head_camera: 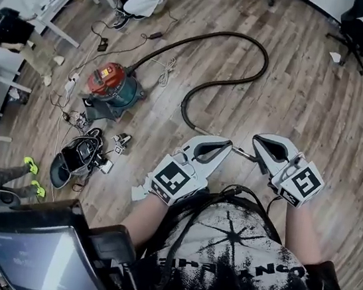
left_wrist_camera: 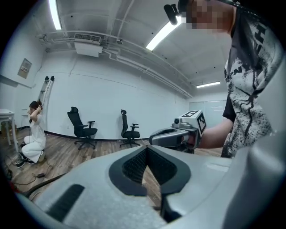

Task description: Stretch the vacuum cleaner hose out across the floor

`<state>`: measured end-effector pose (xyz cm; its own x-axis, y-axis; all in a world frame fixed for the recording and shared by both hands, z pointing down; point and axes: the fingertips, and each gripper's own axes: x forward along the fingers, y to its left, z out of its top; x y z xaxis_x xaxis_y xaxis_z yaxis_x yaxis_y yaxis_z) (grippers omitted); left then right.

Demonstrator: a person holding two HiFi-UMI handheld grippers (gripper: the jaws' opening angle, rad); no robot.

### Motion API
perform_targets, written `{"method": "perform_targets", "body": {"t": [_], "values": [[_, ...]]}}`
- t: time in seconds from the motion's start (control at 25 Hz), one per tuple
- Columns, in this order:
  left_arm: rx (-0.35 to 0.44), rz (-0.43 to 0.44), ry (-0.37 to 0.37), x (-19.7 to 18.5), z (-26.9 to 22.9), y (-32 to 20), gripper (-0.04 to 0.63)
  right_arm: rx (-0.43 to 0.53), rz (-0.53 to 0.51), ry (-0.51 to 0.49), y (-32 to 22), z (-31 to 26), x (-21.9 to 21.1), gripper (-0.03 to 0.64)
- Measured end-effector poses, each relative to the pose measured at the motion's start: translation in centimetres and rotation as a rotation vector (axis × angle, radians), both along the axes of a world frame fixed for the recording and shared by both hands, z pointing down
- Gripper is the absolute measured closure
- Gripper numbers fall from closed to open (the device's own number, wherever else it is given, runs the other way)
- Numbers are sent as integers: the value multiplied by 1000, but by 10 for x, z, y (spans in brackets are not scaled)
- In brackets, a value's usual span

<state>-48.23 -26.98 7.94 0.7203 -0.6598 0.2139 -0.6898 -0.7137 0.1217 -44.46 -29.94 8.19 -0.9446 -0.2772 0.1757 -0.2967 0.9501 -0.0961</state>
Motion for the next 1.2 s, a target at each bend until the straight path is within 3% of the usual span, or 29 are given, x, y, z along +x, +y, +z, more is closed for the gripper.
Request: {"method": "perform_targets", "body": {"t": [0.4, 0.8, 1.2], "values": [[-30, 35, 38, -66, 13, -21, 594, -40, 45, 67, -16, 20, -55, 611], [-36, -21, 59, -120, 19, -31, 594, -1, -26, 72, -34, 5, -124, 611], [-39, -116, 59, -97, 14, -45, 594, 1, -85, 86, -49, 10, -84, 611]]}}
